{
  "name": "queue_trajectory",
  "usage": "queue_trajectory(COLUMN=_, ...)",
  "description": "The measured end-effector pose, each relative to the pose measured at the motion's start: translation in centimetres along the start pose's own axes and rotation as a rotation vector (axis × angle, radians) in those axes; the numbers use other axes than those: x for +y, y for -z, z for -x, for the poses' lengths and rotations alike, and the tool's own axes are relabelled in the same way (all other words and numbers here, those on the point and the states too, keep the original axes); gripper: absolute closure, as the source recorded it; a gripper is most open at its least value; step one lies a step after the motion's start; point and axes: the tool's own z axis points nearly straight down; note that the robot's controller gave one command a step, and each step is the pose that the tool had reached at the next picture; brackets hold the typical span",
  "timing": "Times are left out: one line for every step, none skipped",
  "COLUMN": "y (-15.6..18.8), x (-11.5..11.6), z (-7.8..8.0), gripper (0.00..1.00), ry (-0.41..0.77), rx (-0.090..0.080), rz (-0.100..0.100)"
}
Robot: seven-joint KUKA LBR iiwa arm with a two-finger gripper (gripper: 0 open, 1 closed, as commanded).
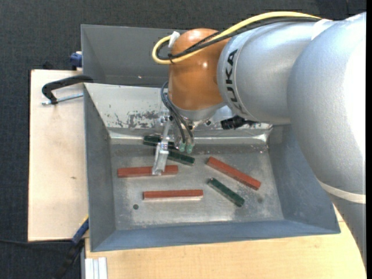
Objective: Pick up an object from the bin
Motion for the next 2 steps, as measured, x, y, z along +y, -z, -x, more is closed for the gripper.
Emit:
queue_trajectory(y=0.0, x=0.0, z=0.0, gripper=0.00, ry=0.000, rx=0.000, rz=0.000)
queue_trajectory(y=-7.7, x=-2.4, z=0.0, gripper=1.00, ry=-0.042, rx=-0.004, rz=0.002)
